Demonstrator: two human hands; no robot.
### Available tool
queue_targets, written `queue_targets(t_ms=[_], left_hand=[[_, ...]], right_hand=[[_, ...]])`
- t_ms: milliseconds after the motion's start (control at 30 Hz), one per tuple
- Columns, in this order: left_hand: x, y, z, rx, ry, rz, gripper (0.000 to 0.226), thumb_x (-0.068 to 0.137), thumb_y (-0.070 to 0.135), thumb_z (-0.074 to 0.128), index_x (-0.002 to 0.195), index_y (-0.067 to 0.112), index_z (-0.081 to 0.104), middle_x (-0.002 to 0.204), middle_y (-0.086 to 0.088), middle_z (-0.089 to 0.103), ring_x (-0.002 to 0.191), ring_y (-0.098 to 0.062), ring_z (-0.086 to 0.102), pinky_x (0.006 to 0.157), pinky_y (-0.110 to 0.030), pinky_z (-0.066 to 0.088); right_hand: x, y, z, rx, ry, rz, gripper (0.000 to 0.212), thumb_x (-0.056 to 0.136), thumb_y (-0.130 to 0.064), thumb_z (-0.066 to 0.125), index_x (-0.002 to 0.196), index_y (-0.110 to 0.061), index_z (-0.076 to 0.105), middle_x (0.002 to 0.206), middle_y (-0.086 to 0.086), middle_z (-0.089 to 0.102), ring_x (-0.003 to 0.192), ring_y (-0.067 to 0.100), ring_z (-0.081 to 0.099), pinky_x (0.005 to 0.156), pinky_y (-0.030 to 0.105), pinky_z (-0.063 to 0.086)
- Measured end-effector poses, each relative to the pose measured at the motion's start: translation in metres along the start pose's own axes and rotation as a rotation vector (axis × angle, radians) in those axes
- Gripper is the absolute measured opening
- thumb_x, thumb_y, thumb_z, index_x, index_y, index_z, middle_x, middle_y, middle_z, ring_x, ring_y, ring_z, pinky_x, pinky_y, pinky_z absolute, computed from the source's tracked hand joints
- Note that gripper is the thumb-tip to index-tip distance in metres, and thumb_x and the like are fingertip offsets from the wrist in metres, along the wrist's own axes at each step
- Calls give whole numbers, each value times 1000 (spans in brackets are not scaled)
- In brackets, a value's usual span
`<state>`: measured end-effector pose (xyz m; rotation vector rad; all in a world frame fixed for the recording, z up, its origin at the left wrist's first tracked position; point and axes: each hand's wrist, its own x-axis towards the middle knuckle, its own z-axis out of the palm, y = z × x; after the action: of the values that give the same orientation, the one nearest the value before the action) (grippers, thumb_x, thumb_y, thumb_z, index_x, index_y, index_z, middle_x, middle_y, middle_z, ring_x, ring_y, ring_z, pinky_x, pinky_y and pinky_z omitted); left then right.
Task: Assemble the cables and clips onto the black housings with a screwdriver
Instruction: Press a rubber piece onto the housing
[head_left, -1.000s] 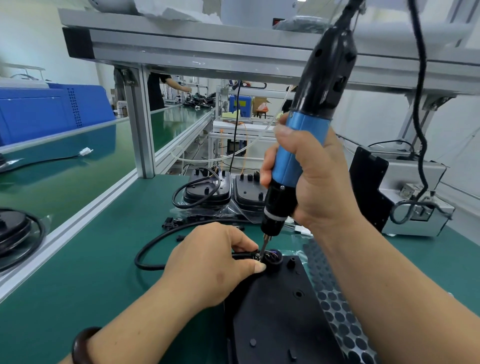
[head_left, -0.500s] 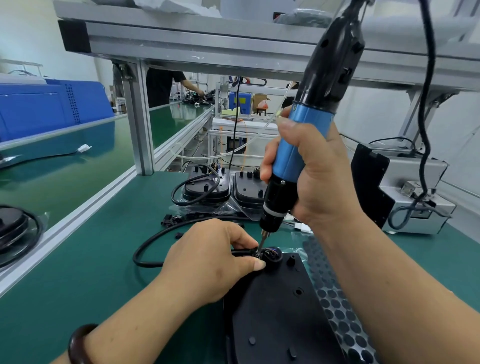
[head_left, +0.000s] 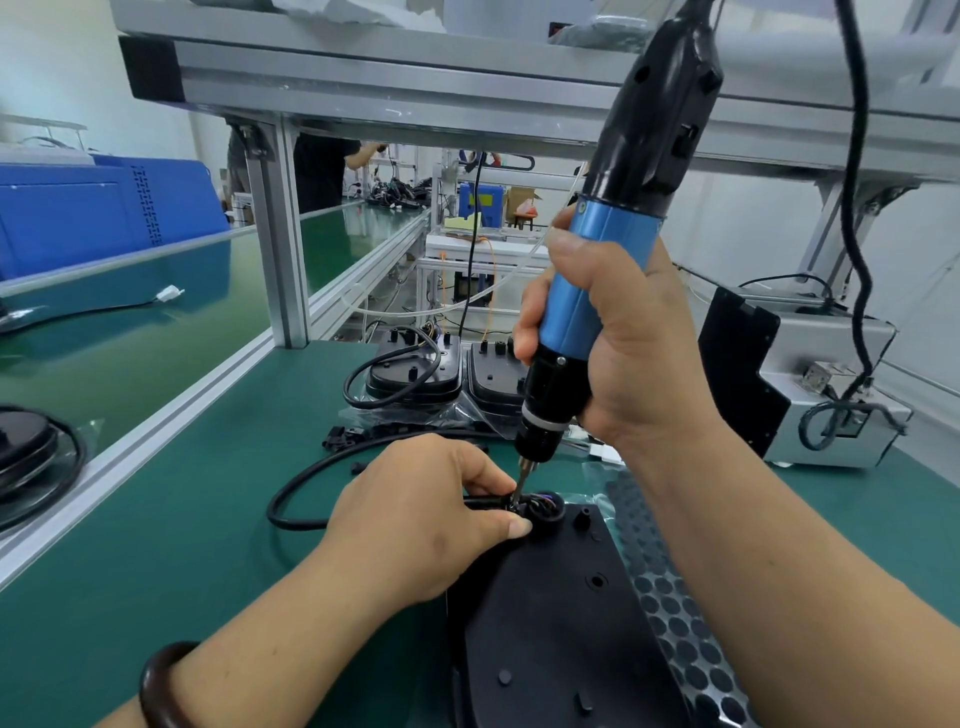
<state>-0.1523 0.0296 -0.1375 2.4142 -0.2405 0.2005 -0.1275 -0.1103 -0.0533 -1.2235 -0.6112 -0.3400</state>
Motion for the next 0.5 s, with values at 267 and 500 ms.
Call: queue_targets(t_ms=[267,500], left_hand=[[-1,2,0,24,8,-6,22,62,59,79,65,51,58,75,28,61,83,0,61,82,-31,53],[0,1,0,13,-16,1,21,63,58,78,66,50,59,79,26,65,84,0,62,83,-31,53]], right_hand=[[1,3,2,13,-37,11,25,81,-21,62,95,-10,44,56,7,55,44,23,49,48,29,45],[1,4,1,29,-72,6,30,77,-22,65,97,-12,45,56,6,55,43,23,50,49,30,45]])
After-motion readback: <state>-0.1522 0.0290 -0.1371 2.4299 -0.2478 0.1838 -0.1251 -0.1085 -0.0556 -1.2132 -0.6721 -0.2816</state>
